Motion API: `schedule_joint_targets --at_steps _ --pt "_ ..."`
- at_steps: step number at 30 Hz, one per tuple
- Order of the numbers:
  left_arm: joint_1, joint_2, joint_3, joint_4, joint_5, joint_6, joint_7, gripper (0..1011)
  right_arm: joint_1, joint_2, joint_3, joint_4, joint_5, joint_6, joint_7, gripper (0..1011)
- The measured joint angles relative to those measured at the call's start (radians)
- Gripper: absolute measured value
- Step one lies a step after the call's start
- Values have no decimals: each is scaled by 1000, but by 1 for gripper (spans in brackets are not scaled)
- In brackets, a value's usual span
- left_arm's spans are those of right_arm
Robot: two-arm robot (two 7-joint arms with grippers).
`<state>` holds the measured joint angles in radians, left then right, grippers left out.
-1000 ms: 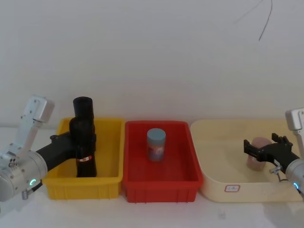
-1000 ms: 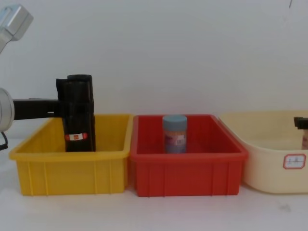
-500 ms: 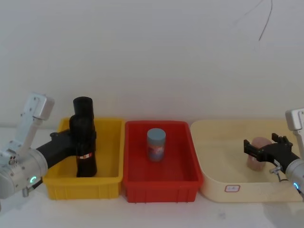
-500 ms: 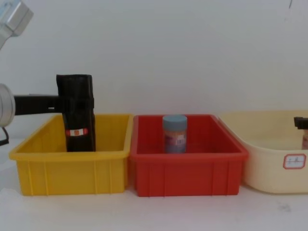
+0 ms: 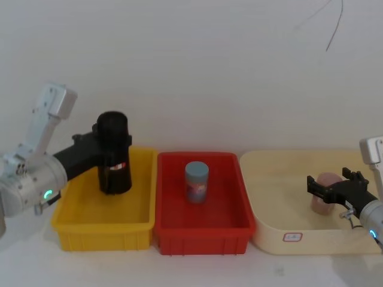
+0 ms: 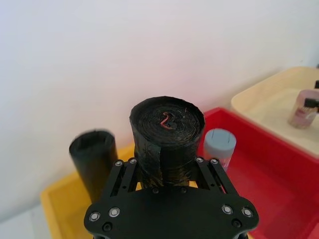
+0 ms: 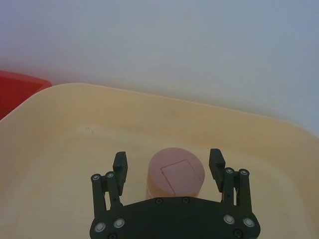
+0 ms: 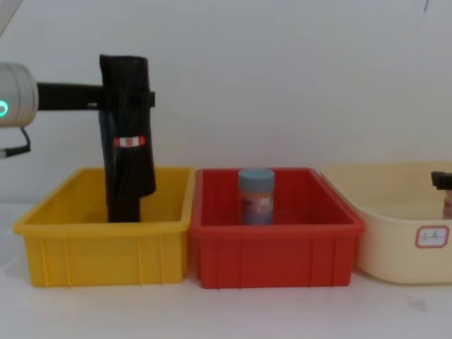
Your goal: Pick up the garbage bag with the one hand and transfer it to the other hand.
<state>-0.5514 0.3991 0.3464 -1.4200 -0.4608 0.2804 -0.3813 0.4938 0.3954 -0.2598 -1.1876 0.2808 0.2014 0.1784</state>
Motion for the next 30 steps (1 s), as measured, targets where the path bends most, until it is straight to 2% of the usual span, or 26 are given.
schedule_joint_targets --at_steps 11,19,30 --pt "-104 -8 35 66 -24 -24 -120 446 6 -1 -3 8 -10 -13 0 1001" --pt "-176 -23 63 133 -52 -45 -226 446 25 3 -20 30 -40 -82 18 1001" --pt "-279 -63 101 251 -106 -70 -393 446 38 38 -36 19 -56 -199 116 1001"
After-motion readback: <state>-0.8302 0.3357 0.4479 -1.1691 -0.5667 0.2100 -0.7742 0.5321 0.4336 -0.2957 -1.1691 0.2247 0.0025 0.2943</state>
